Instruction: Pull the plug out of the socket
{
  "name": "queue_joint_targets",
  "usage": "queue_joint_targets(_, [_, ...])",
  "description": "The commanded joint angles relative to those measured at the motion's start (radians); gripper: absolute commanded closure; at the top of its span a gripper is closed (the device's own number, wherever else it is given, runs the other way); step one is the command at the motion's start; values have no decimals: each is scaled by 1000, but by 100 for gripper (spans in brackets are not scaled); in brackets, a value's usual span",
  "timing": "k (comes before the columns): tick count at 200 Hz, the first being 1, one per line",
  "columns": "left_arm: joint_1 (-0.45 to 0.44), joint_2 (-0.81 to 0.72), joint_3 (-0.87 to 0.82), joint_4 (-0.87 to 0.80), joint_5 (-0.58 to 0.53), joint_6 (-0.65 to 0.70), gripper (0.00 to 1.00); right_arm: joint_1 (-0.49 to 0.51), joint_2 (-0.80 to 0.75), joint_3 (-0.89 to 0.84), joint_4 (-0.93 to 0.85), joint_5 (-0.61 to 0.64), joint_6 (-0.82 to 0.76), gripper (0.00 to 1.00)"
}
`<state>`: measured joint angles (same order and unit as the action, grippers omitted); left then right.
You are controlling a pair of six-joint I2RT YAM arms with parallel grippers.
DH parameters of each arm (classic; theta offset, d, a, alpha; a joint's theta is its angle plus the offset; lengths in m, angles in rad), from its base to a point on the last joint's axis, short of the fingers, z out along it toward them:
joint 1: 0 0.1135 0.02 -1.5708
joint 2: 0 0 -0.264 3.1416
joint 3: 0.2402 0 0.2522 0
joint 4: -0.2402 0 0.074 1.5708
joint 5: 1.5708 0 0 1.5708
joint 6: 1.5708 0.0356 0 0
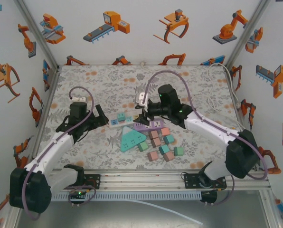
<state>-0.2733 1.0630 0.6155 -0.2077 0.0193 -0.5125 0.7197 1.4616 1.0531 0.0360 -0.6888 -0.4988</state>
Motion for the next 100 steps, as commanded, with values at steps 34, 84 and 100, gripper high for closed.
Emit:
queue_joint_targets(34, [50, 139, 31, 149, 116, -21, 9, 16, 233, 205, -69, -38, -228, 39])
queue_joint_targets(84, [73, 241, 68, 177, 155, 3, 24, 20, 434, 370, -123, -65, -254, 40])
queue_joint_targets(100, [79, 269, 82, 182, 176, 13, 30, 20, 482, 408, -145, -66, -265, 40])
